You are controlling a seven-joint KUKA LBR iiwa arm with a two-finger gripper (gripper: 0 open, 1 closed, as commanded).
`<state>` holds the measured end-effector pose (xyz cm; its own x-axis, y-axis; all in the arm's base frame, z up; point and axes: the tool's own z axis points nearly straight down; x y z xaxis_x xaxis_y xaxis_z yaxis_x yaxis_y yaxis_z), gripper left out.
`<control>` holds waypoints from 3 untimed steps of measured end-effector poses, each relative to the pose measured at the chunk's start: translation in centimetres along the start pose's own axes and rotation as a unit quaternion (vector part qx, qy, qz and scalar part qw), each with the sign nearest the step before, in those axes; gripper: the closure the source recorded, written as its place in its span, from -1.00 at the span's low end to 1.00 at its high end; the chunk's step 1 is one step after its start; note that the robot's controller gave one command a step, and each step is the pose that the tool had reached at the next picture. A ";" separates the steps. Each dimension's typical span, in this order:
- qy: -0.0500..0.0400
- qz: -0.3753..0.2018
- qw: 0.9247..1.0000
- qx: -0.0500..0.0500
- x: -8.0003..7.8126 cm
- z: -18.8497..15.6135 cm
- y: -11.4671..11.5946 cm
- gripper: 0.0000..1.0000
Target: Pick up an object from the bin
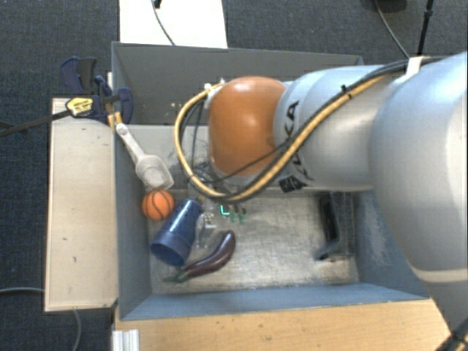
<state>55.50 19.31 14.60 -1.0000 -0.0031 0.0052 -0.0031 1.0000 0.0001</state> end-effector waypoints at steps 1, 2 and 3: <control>-0.004 0.002 1.000 -0.001 -0.2 -0.4 -0.1 -1.00; -0.002 0.037 0.999 0.000 -0.4 7.1 1.4 1.00; -0.001 0.037 0.999 0.000 -0.4 7.1 1.4 1.00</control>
Offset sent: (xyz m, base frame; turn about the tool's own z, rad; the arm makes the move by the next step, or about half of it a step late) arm 0.0021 0.0139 -0.0760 0.0731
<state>55.89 20.68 7.49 -0.9975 0.0712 0.0022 0.0712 0.9975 -0.0008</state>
